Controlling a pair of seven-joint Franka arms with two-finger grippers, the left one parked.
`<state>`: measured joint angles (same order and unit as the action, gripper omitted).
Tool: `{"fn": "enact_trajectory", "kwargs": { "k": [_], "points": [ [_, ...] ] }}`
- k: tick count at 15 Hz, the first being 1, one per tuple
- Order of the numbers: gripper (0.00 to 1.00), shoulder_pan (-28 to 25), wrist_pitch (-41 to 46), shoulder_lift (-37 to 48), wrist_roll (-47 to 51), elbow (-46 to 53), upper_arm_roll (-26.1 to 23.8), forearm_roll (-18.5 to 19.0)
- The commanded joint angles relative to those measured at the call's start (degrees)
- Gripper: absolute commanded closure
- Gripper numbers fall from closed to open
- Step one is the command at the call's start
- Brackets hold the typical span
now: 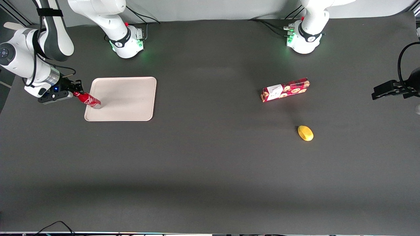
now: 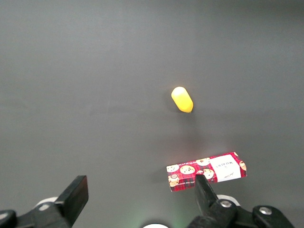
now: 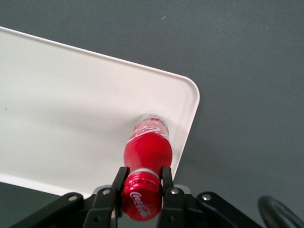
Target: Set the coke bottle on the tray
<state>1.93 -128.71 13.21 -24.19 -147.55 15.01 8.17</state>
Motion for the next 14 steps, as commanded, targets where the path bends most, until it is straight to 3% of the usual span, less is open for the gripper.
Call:
{"fn": "enact_trajectory", "kwargs": {
  "k": [1, 2, 4, 7, 8, 9, 14],
  "points": [
    [0.51, -0.26, -0.66, -0.9, 0.64, 0.77, 0.02, -0.88],
    [0.42, -0.26, -0.84, -1.17, 0.64, 0.86, 0.02, -0.96],
    [0.0, -0.26, -1.01, -1.26, 0.64, 1.12, 0.02, -0.96],
    [0.0, -0.26, 1.6, -1.08, 0.9, 3.92, -0.24, -1.75],
    [0.0, -0.35, 4.67, -1.08, 2.21, 7.16, -0.42, -4.45],
    [0.0, -0.52, 7.83, -1.17, 4.14, 10.5, -1.64, -6.83],
    [0.0, -0.61, 21.72, -3.71, 23.46, 28.78, -11.57, -7.38]
  ]
}}
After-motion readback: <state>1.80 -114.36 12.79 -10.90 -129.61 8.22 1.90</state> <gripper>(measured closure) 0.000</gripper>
